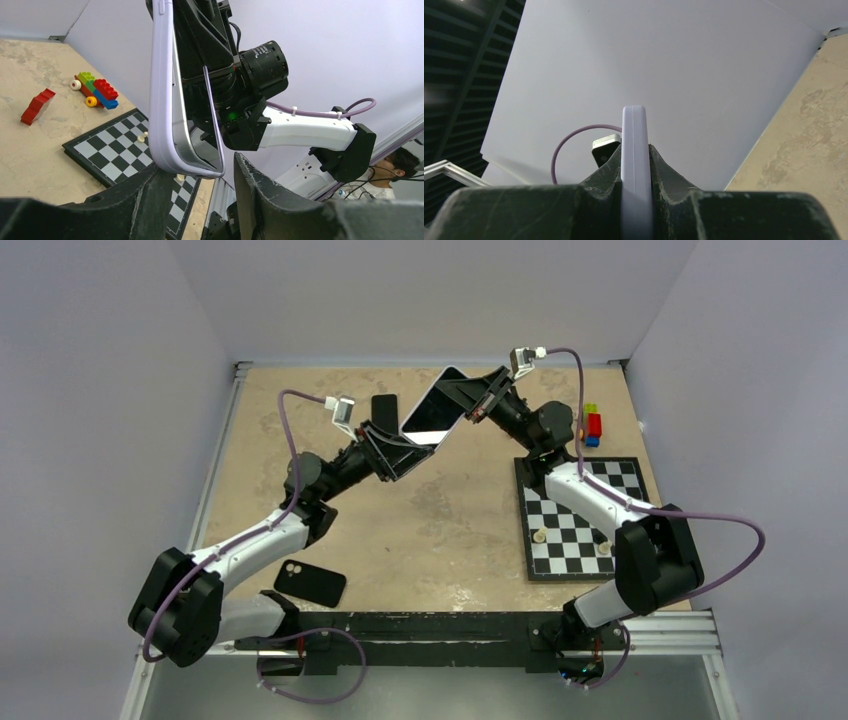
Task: Take the phone out of the phone case
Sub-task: Remove the phone case from the phone.
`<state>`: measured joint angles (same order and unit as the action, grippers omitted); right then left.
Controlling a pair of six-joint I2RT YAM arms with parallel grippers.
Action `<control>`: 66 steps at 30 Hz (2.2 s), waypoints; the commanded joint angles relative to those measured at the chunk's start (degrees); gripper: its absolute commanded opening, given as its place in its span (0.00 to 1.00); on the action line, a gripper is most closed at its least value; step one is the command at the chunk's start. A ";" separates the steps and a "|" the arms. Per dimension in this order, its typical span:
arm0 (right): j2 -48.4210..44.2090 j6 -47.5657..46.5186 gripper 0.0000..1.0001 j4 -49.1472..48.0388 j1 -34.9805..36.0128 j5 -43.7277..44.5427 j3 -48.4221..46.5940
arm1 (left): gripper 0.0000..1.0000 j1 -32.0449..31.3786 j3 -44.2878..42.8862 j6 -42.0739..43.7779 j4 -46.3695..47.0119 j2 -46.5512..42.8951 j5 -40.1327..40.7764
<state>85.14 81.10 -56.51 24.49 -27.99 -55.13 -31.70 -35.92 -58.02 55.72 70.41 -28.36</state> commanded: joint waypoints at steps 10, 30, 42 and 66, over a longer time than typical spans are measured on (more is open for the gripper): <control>-2.36 -0.03 0.00 -1.97 1.06 3.85 -2.23 | 0.32 -1.74 -3.03 3.26 -0.01 -0.12 -1.09; -5.22 21.33 0.00 -4.95 2.64 -6.83 -2.08 | 0.00 -1.52 -0.88 44.55 -2.45 2.97 17.71; -5.08 40.65 0.00 -23.01 2.66 -6.39 3.08 | 0.00 3.65 -2.89 27.23 12.14 13.78 9.33; 0.65 -0.25 0.00 -4.14 -3.65 -20.54 -6.94 | 0.62 4.90 0.44 11.71 -27.14 -15.55 -23.06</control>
<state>89.49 90.02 -63.51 22.13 -42.76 -57.41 -27.16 -35.83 -45.47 34.41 60.01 -41.04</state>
